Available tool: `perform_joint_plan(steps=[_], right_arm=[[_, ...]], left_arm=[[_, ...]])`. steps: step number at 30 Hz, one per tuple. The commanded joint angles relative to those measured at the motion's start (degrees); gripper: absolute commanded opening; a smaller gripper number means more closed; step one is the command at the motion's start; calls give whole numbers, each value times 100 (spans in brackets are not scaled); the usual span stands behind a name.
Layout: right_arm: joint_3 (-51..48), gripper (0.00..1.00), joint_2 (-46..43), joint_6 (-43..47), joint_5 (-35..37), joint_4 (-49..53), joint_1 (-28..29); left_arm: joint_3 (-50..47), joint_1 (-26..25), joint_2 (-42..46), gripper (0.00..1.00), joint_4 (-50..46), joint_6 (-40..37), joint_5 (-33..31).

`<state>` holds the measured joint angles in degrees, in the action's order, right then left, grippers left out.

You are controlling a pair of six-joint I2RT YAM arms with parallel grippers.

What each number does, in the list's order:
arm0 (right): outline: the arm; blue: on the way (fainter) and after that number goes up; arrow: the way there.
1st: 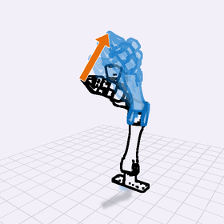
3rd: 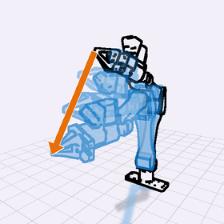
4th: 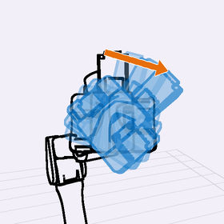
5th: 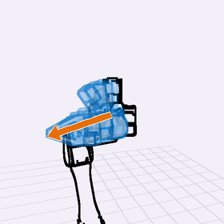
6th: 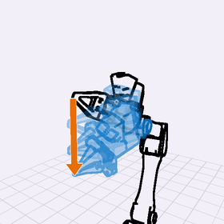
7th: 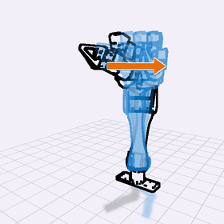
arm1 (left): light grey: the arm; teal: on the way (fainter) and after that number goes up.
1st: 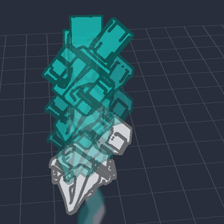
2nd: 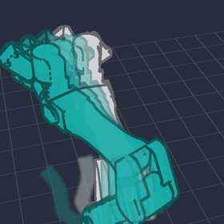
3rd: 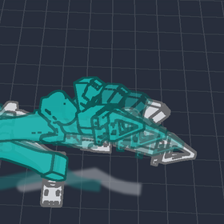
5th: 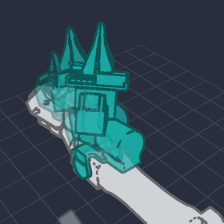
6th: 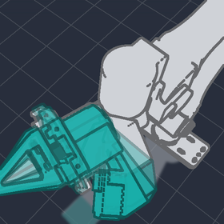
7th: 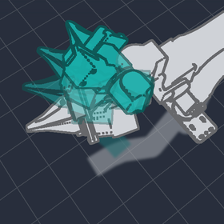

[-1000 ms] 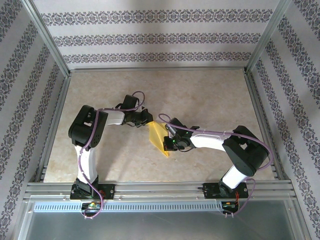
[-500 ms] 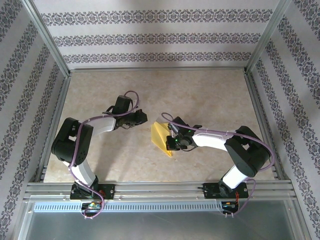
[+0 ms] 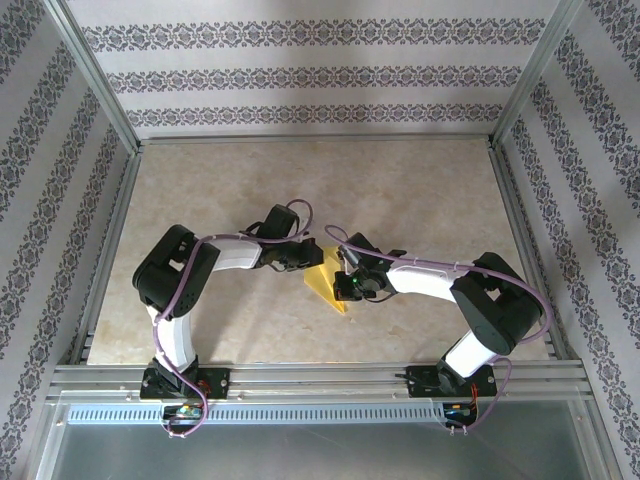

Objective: Fold a paper plane with a square sheet of paper (fold left side to right side)

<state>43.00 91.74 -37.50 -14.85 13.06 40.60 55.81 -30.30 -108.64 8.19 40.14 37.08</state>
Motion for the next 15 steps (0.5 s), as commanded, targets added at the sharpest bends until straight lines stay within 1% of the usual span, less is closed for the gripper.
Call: perform_joint_plan(steps=[1, 7, 15], right_arm=[[-266, 0, 177, 85, 257, 768, -77], [-275, 0, 127, 84, 222, 768, -96], [-105, 0, 31, 78, -73, 645, -156]], left_arm=[[312, -3, -188, 7, 87, -88, 29], [466, 4, -433, 7, -289, -305, -258], [261, 5, -516, 7, -348, -296, -453]])
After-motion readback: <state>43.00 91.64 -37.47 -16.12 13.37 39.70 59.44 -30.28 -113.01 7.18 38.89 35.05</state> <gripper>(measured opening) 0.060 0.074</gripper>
